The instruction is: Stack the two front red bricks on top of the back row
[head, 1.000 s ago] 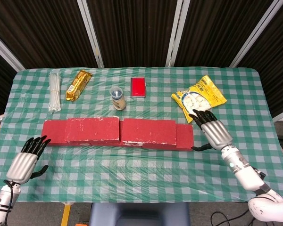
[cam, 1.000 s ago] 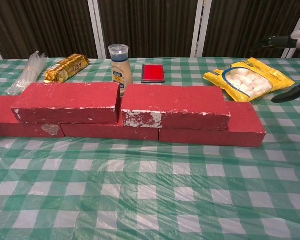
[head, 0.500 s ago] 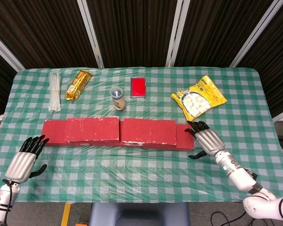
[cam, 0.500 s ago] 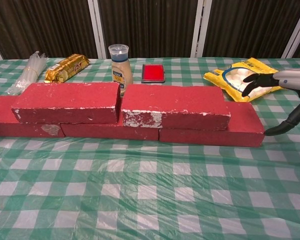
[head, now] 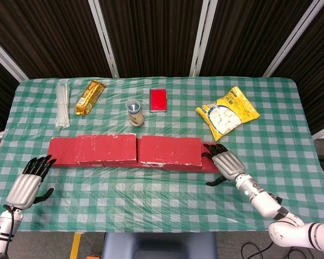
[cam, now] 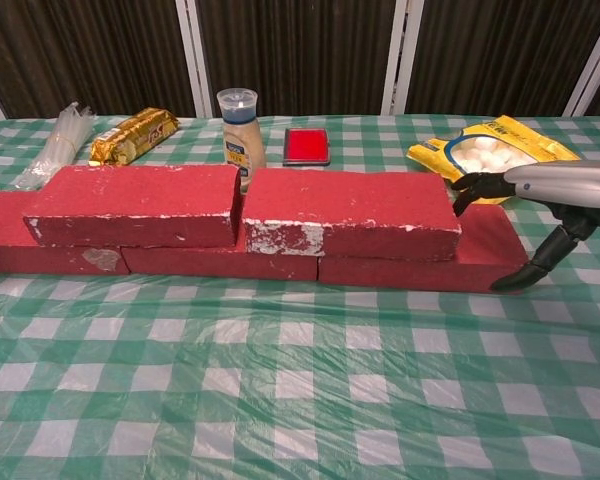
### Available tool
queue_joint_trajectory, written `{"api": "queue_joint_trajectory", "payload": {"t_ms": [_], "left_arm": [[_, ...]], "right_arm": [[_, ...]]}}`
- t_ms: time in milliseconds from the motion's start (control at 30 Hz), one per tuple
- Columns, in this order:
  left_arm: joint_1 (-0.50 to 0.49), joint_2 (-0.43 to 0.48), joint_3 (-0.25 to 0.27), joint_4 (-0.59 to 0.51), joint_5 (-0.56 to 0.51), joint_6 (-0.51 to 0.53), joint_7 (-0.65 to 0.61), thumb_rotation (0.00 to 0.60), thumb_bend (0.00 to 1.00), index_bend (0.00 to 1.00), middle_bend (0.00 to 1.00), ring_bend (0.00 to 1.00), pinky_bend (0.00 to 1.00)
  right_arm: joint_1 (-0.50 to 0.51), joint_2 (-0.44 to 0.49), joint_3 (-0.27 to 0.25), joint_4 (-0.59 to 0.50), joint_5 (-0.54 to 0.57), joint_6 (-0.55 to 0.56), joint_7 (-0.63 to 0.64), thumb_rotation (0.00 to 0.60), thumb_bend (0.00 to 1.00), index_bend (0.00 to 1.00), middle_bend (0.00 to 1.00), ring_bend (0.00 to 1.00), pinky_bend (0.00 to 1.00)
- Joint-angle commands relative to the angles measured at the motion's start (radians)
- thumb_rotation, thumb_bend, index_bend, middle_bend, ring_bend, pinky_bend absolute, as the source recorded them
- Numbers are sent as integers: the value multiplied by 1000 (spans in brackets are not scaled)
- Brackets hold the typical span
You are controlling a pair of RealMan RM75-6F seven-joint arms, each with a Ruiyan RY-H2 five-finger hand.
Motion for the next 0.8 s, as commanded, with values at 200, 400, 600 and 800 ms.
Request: {"api": "queue_joint_trajectory", "payload": {"t_ms": [200,400,600,800], "left_arm": [[-3,0,2,2,2,-8,-6,600,330,0,0,0,24],[-4,2,2,2,4,-7,-10,600,329,0,0,0,24],[-3,4,3,2,6,-5,-15,600,331,0,0,0,25],[1,7,4,-2,12,7,-13,600,330,0,0,0,25]], "right_arm": [[12,0,19,-28,29,-16,-23,454,22,284,0,0,0],[22,-11,25,-35,49,-26,-46,453,22,284,0,0,0],[25,-14,27,-45,56,-22,-64,454,22,281,0,0,0],[-15,34,8,-84,35,28,-63,438,28,210,0,0,0]]}}
